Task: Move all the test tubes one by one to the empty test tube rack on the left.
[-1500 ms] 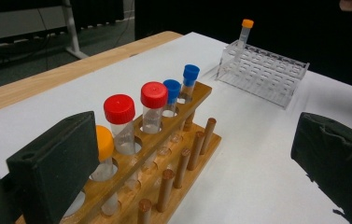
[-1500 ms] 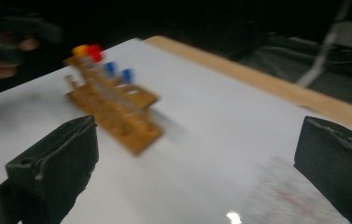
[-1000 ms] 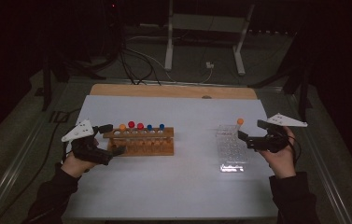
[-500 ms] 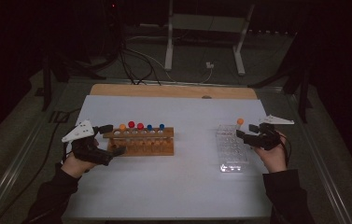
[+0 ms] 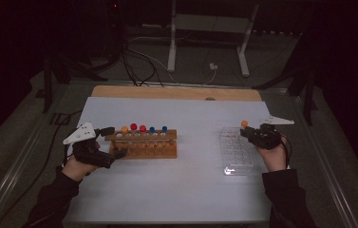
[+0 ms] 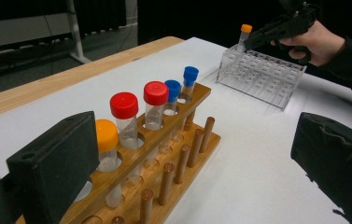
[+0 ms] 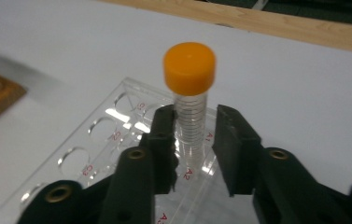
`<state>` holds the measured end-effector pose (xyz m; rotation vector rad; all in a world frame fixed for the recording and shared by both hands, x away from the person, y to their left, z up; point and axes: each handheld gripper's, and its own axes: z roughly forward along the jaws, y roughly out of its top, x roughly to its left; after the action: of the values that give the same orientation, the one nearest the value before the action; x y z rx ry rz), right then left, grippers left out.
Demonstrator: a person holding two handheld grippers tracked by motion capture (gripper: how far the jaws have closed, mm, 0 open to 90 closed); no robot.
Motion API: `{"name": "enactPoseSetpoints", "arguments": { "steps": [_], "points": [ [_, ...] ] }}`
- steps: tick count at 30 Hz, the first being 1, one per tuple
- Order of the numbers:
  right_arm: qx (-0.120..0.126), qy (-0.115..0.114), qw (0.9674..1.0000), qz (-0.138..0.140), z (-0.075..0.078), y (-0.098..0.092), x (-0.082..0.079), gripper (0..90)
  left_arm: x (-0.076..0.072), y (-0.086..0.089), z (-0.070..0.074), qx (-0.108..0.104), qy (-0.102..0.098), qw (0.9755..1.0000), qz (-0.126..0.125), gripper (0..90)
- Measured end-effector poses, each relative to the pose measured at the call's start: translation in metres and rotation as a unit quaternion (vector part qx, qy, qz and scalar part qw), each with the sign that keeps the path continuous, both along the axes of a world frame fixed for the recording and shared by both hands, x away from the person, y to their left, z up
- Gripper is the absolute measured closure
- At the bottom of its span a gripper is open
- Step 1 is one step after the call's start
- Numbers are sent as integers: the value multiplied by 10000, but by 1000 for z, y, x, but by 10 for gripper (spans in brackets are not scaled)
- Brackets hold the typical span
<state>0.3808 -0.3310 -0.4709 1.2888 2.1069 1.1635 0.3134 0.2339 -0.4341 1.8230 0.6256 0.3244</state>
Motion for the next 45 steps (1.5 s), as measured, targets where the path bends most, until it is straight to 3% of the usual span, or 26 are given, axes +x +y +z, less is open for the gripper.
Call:
{"name": "enactPoseSetpoints", "arguments": {
  "steps": [23, 37, 45],
  "points": [
    [-100, -141, 9999, 14, 12, 4, 0, 753, 2, 1, -1, 9, 50, 10000, 45, 18],
    [-21, -485, 9988, 5, 52, 1, -10, 755, 1, 0, 4, 7, 36, 10000, -1, 18],
    [13, -713, 9971, 277, 74, 13, -24, 755, -2, -6, 10, 12, 32, 9999, -125, 18]
  ]
}}
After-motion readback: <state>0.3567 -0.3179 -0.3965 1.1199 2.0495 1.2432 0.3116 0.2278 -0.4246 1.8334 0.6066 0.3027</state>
